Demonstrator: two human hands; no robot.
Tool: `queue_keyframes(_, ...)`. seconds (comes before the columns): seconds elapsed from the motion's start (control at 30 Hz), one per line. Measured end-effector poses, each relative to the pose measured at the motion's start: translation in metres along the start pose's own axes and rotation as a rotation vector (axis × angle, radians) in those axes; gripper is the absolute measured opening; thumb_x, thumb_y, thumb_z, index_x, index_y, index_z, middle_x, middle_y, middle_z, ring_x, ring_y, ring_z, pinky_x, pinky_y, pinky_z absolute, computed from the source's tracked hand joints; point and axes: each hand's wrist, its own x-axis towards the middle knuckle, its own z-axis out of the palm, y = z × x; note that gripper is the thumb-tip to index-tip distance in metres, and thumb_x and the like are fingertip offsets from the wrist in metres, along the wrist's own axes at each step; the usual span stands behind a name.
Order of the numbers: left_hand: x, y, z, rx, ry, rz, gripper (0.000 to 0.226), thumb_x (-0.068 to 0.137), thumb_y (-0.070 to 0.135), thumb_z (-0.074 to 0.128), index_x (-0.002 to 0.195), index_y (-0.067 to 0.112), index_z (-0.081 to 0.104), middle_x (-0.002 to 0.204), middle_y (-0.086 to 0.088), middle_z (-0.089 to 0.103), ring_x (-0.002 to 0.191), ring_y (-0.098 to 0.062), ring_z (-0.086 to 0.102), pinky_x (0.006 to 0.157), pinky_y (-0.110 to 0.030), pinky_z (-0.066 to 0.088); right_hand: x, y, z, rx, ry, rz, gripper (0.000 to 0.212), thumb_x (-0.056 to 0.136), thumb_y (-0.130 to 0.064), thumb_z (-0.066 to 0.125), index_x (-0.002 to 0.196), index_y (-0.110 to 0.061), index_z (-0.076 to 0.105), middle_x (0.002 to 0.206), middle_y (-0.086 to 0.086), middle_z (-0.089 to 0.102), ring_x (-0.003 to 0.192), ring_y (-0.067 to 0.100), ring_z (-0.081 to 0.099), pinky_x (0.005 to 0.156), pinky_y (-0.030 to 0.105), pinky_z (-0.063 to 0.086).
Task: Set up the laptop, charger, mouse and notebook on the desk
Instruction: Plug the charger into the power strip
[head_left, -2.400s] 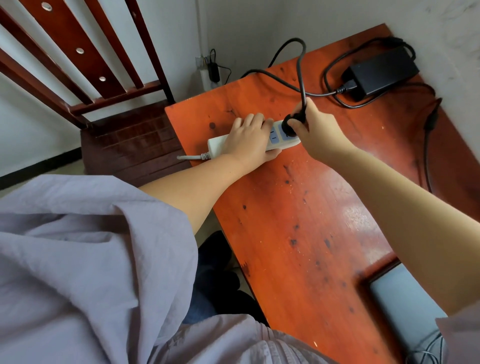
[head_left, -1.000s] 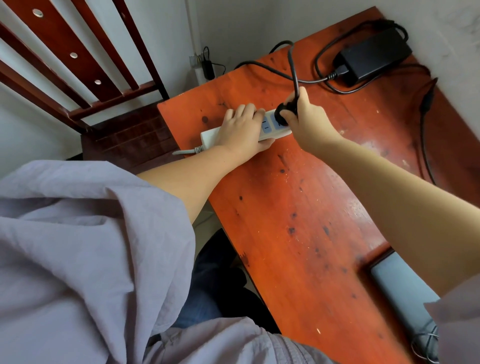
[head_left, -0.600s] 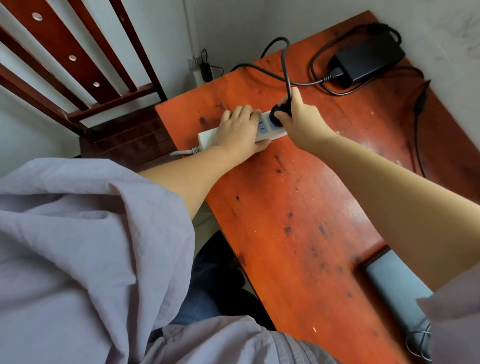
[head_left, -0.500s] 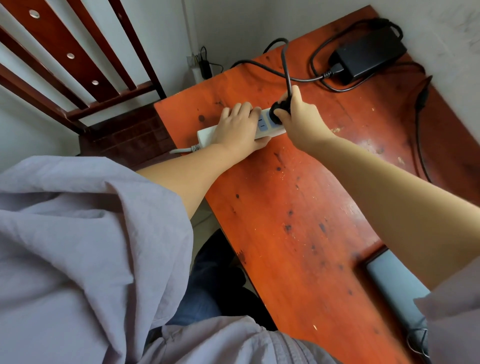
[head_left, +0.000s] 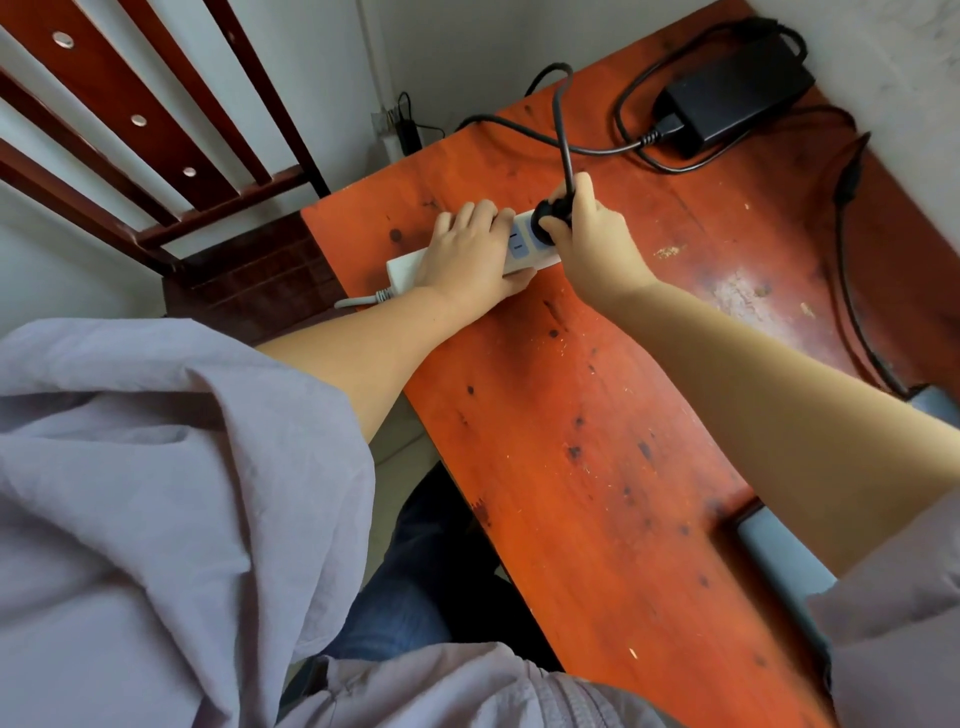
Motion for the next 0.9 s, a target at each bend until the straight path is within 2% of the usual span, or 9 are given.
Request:
queue_keyframes(0.13,0.000,-0.001,0.000,-0.003,0.000,-0.002,0.064,0.085,0.053,0.048,0.131,0.009,0.043,0.118,-0.012,0.052,0.112,-0.031,0.047,0.097,-0.041,0.034,0.006,-0.004,-0.007,-0.029,-0.048,-0.010,0.020,0.095,-0.019,0.044,0.107,-0.003,0.039,0.100,0.019,0.061,0.085,0.033,0.059,0.071,0.046,0.052)
queue_keyframes(0.27,0.000,0.000,0.000,-0.005,-0.015,-0.004,0.064,0.086,0.053,0.048,0.133,0.011,0.041,0.123,-0.013,0.051,0.115,-0.031,0.045,0.097,-0.041,0.033,0.017,-0.011,-0.014,-0.145,-0.146,-0.034,0.015,0.096,-0.023,0.043,0.098,-0.009,0.035,0.075,0.012,0.053,0.063,0.027,0.049,0.051,0.037,0.040)
queue_keyframes(0.33,0.001,0.000,0.000,0.000,-0.017,-0.007,0.066,0.085,0.053,0.048,0.135,0.011,0.041,0.123,-0.013,0.050,0.116,-0.031,0.045,0.097,-0.041,0.033,0.023,-0.009,-0.018,-0.110,-0.166,-0.010,0.015,0.096,-0.024,0.043,0.099,-0.010,0.038,0.078,0.010,0.052,0.062,0.022,0.047,0.050,0.032,0.038)
queue_keyframes(0.47,0.001,0.000,0.001,-0.006,0.003,-0.012,0.064,0.084,0.053,0.050,0.131,0.010,0.044,0.120,-0.011,0.052,0.113,-0.029,0.047,0.095,-0.039,0.034,0.030,-0.002,-0.027,-0.083,-0.215,-0.012,0.011,0.095,-0.022,0.045,0.098,-0.013,0.042,0.093,0.005,0.055,0.078,0.020,0.051,0.056,0.021,0.038)
queue_keyframes(0.57,0.001,-0.002,0.002,-0.019,0.017,-0.015,0.062,0.083,0.052,0.051,0.129,0.011,0.046,0.119,-0.010,0.052,0.112,-0.028,0.047,0.095,-0.038,0.034,0.034,-0.003,-0.030,-0.121,-0.249,-0.026,0.014,0.094,-0.023,0.046,0.102,-0.012,0.044,0.093,0.006,0.056,0.079,0.021,0.053,0.058,0.024,0.038)
queue_keyframes(0.63,0.001,-0.001,0.003,-0.018,0.017,-0.011,0.062,0.083,0.053,0.051,0.129,0.011,0.045,0.119,-0.010,0.052,0.113,-0.028,0.046,0.095,-0.038,0.034,0.034,-0.005,-0.028,-0.164,-0.267,-0.027,0.015,0.094,-0.024,0.045,0.102,-0.011,0.042,0.089,0.009,0.057,0.073,0.023,0.052,0.055,0.027,0.041)
queue_keyframes(0.77,0.000,-0.001,0.002,-0.011,0.014,-0.004,0.063,0.084,0.053,0.050,0.130,0.011,0.044,0.120,-0.010,0.052,0.114,-0.028,0.047,0.095,-0.038,0.034,0.033,-0.010,-0.024,-0.239,-0.310,-0.006,0.017,0.095,-0.026,0.044,0.102,-0.012,0.039,0.092,0.022,0.061,0.072,0.034,0.056,0.065,0.048,0.050)
queue_keyframes(0.9,0.000,-0.001,0.001,-0.028,0.007,-0.003,0.064,0.084,0.053,0.051,0.132,0.011,0.042,0.120,-0.010,0.052,0.114,-0.028,0.046,0.096,-0.038,0.033,0.025,-0.005,-0.017,-0.154,-0.235,0.021,0.017,0.095,-0.023,0.045,0.101,-0.009,0.038,0.092,0.022,0.061,0.070,0.030,0.053,0.061,0.045,0.048)
